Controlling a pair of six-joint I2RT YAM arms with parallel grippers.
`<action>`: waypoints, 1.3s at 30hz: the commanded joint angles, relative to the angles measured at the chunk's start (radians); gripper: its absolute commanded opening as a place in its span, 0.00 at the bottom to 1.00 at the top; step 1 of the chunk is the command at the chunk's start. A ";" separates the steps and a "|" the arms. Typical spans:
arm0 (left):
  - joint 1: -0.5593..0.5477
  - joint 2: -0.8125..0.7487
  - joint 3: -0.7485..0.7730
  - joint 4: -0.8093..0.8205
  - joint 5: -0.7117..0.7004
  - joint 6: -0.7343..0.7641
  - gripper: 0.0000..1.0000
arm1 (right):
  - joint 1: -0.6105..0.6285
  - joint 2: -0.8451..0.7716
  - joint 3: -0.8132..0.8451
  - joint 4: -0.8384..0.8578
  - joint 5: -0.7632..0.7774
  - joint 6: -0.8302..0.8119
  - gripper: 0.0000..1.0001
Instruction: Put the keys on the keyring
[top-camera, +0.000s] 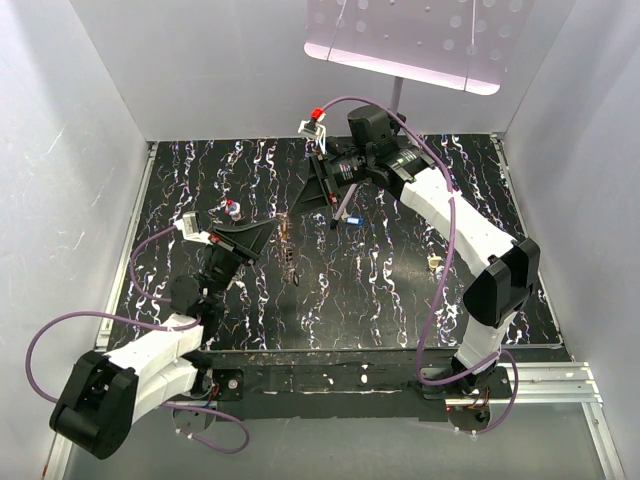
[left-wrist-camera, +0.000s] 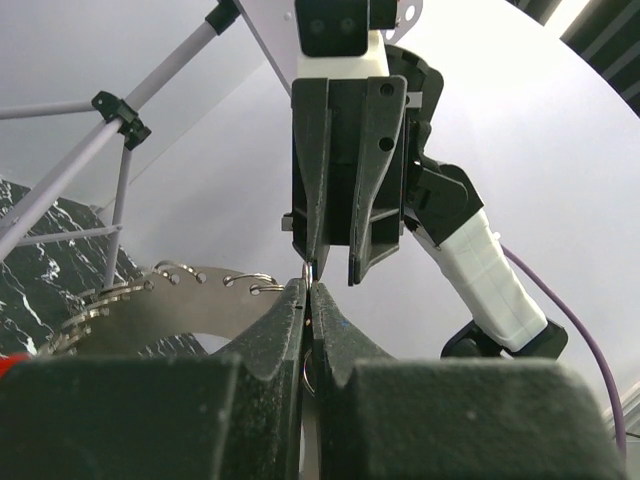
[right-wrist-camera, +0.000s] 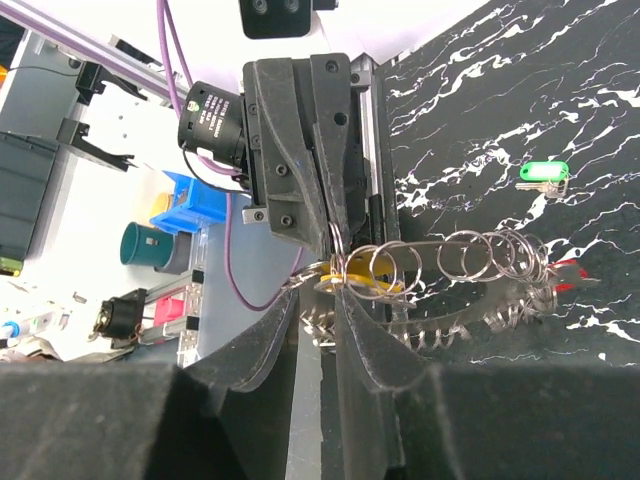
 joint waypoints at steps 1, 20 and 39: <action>-0.006 0.015 0.042 0.203 0.025 -0.018 0.00 | -0.001 -0.003 0.014 0.043 0.026 0.020 0.28; -0.006 0.014 0.038 0.216 0.035 -0.020 0.00 | 0.017 -0.004 -0.022 0.015 0.066 0.000 0.30; -0.008 -0.003 0.015 0.205 0.028 -0.006 0.00 | 0.028 -0.030 -0.034 0.011 0.041 -0.021 0.22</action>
